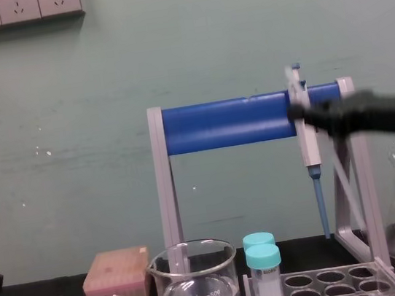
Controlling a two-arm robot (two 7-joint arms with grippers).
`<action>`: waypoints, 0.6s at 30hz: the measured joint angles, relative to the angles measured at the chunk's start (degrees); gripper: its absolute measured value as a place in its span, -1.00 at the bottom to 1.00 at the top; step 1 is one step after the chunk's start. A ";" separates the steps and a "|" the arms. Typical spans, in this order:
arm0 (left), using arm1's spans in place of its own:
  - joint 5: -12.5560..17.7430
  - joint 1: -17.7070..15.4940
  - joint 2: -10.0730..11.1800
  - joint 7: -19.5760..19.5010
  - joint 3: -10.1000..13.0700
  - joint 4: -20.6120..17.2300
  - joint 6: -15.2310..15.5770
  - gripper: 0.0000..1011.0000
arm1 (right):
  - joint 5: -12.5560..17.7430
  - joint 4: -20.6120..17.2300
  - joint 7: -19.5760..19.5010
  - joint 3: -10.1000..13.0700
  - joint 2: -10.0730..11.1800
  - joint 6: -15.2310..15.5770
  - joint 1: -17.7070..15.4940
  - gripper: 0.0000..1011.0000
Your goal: Pick up the stirring rod with one hand, then place it down.
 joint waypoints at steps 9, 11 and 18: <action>0.00 0.00 0.00 0.00 0.00 0.00 0.00 0.98 | 3.09 1.17 2.11 4.65 -2.50 -12.13 -1.55 -0.86; 0.00 0.00 0.00 0.00 0.00 0.00 0.00 0.98 | 3.91 2.10 2.65 5.53 -3.23 -13.95 -2.29 -0.86; 0.00 0.00 0.00 0.00 0.00 0.00 0.00 0.98 | 4.33 4.07 3.12 6.27 -4.02 -13.63 -4.15 -0.86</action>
